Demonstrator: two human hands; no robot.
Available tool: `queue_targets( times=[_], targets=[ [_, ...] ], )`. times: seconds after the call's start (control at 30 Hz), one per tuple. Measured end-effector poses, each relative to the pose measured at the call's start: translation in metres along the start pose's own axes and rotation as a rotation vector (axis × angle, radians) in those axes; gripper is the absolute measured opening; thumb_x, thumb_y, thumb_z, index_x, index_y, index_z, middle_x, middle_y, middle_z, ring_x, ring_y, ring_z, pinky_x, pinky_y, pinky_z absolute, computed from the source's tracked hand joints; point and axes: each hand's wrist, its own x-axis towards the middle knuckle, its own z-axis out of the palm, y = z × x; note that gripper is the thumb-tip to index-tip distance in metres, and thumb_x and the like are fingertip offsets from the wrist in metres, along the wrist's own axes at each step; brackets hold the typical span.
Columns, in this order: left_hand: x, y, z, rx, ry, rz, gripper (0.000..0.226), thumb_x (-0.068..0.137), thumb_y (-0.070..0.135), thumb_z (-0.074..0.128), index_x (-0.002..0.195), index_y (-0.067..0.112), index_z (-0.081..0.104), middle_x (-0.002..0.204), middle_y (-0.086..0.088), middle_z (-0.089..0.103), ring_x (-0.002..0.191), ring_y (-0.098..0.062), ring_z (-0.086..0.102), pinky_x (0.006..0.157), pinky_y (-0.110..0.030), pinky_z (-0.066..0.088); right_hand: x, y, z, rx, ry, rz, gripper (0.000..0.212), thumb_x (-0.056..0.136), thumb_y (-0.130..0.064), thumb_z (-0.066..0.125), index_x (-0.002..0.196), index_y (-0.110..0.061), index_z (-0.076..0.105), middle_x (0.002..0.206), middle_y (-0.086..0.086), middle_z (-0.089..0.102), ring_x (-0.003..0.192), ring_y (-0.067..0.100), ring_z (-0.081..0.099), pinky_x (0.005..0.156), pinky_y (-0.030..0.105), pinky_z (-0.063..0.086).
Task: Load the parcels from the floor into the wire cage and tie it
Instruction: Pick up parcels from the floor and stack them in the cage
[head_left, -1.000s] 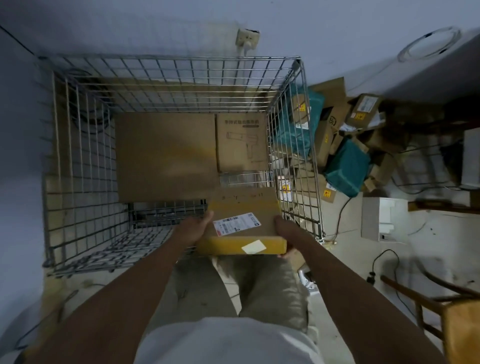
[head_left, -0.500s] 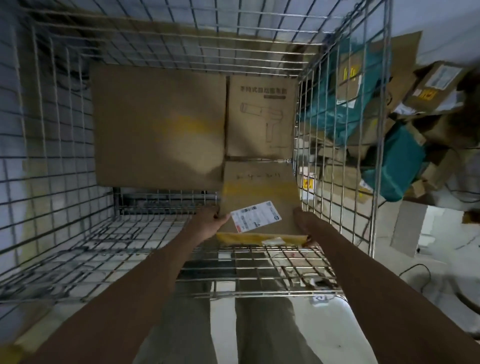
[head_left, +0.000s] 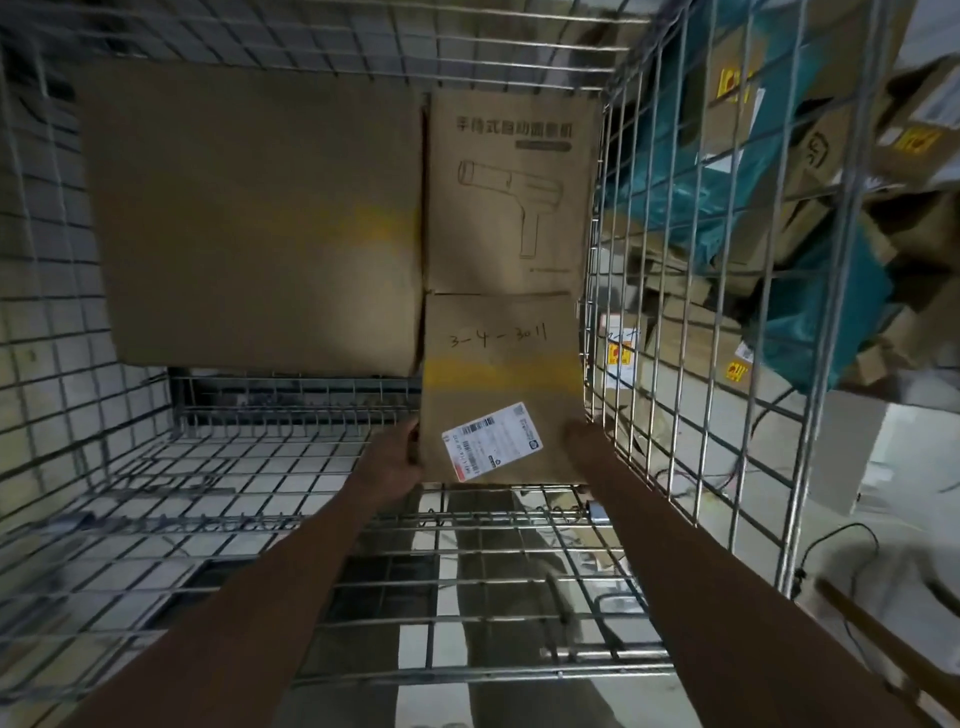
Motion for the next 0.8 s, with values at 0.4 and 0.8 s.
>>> queue_targets(
  times=[0.4,0.8],
  targets=[
    [0.015,-0.018,0.000,0.099,-0.003,0.031,0.086,0.085,0.027,0.076,0.155,0.046,0.030,0.137,0.005,0.064,0.118,-0.021,0.064,0.098,-0.045,0.056,0.013,0.005,0.020,-0.161,0.164,-0.129,0.052,0.105,-0.051,0.024,0.134,-0.009,0.037,0.129,0.028,0.059,0.115,0.049,0.060,0.097,0.058,0.048],
    [0.027,-0.028,0.012,0.047,0.002,0.050,0.082,0.095,0.012,0.068,0.159,0.041,0.025,0.145,0.004,0.057,0.113,-0.014,0.062,0.091,-0.039,0.058,0.031,-0.003,0.015,-0.020,0.093,-0.161,0.056,0.111,-0.031,0.028,0.137,0.016,0.043,0.139,0.039,0.049,0.130,0.048,0.050,0.103,0.042,0.040]
  ],
)
